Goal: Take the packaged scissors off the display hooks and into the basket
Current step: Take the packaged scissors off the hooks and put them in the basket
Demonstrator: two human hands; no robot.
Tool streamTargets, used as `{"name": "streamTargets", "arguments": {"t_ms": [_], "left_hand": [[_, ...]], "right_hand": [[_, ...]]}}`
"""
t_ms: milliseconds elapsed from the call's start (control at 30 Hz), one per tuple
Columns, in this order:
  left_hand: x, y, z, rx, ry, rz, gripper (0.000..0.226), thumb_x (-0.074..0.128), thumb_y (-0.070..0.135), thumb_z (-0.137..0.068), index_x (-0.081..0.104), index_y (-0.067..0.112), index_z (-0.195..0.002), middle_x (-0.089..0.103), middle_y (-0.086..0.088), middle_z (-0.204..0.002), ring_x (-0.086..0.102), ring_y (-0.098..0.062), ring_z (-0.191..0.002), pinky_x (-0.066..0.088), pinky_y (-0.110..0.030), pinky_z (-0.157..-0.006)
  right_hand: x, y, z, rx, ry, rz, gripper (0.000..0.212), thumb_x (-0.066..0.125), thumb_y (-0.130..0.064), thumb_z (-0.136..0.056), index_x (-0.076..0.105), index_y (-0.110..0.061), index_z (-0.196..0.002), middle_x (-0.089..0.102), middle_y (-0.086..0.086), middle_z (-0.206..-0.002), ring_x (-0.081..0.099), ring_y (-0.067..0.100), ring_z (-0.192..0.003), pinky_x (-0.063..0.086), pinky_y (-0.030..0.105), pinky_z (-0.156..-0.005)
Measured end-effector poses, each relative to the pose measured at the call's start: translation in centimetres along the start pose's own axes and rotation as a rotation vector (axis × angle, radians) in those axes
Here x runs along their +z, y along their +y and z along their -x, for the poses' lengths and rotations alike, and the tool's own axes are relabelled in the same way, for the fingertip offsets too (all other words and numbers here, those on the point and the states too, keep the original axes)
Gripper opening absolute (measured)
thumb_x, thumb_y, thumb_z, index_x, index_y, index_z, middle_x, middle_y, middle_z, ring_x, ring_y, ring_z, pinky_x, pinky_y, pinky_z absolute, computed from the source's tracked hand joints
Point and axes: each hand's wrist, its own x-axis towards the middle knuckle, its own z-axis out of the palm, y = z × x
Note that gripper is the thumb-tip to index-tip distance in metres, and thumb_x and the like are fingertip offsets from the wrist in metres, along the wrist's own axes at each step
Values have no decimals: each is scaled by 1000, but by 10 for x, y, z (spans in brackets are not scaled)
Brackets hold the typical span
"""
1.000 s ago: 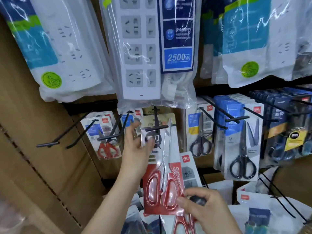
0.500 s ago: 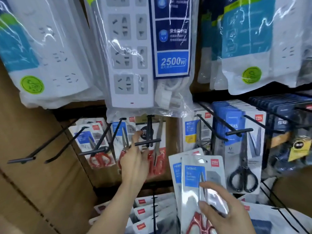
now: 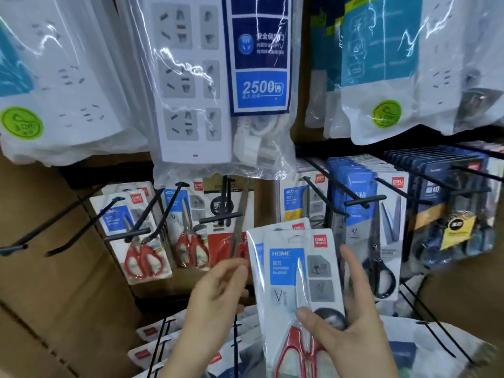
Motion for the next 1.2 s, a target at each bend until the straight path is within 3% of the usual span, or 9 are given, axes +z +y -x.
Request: {"name": "streamTargets", "arguments": {"t_ms": [200,400,533,633,733,833,967,1067,1200], "left_hand": [[15,-16,34,61,95,-49,73,87,15,-72,51,55,-122,67,11,-85,59,-12,-70,55,-31,-73],[4,-6,44,-11,89,-134,12,85,27,-74,73,29,-77,67,5,-79,57,-9,-68,46,-18,-63],[-2,-6,50,-54,107,-37,16,71,13,-88,75,17,-73,74,1,-66,65,-7,-61,50,-22,-62],[-4,-5,53,-74,168,40,17,67,10,-91,75,16,-78,75,-1,-68,70,-16,-67,54,-30,-68],[-5,-3,54,-114,222,191,16,60,10,-95,72,10,-85,75,-7,-68,68,-21,-64,55,-40,-73],[-8,-5,52,-154,307,354,15,56,9,-97,67,4,-88,73,-13,-66,65,-24,-60,53,-43,-72],[-20,-15,53,-122,393,373,14,52,-1,-98,62,4,-107,75,-9,-71,67,-29,-72,52,-44,-81],[-31,-22,59,15,417,229,59,52,-11,-94,54,35,-131,78,-3,-92,72,-27,-91,52,-42,-88],[-46,-28,64,236,397,-107,78,51,-18,-90,69,57,-105,69,3,-115,63,-17,-110,41,-1,-86]], "right_hand": [[18,-2,3,-1,45,41,109,80,12,-68,33,-57,-137,78,-4,-99,74,12,-89,56,18,-68],[29,-10,10,-60,46,1,82,74,14,-74,50,-38,-133,77,-6,-101,73,8,-91,54,13,-68],[33,-20,14,-80,9,-12,43,55,-9,-94,57,-37,-127,71,-27,-107,65,-11,-99,50,5,-78],[32,-25,18,-59,-44,5,41,49,-23,-96,49,-53,-124,58,-51,-105,52,-29,-101,40,0,-92],[33,-24,20,-31,-89,3,41,50,-29,-94,47,-57,-123,49,-59,-104,44,-36,-101,38,-7,-83],[31,-17,19,-53,-85,30,40,54,-17,-95,60,-46,-121,57,-50,-108,48,-30,-106,33,-9,-81],[30,-7,15,-101,71,49,61,54,10,-93,64,-45,-116,74,-16,-111,66,5,-87,49,8,-78],[28,-7,12,-85,167,-55,60,57,15,-88,53,-40,-112,79,-1,-92,72,10,-80,55,13,-69],[25,-7,10,-24,140,-86,49,64,10,-85,61,-28,-115,79,2,-83,73,8,-74,57,16,-69]]}}
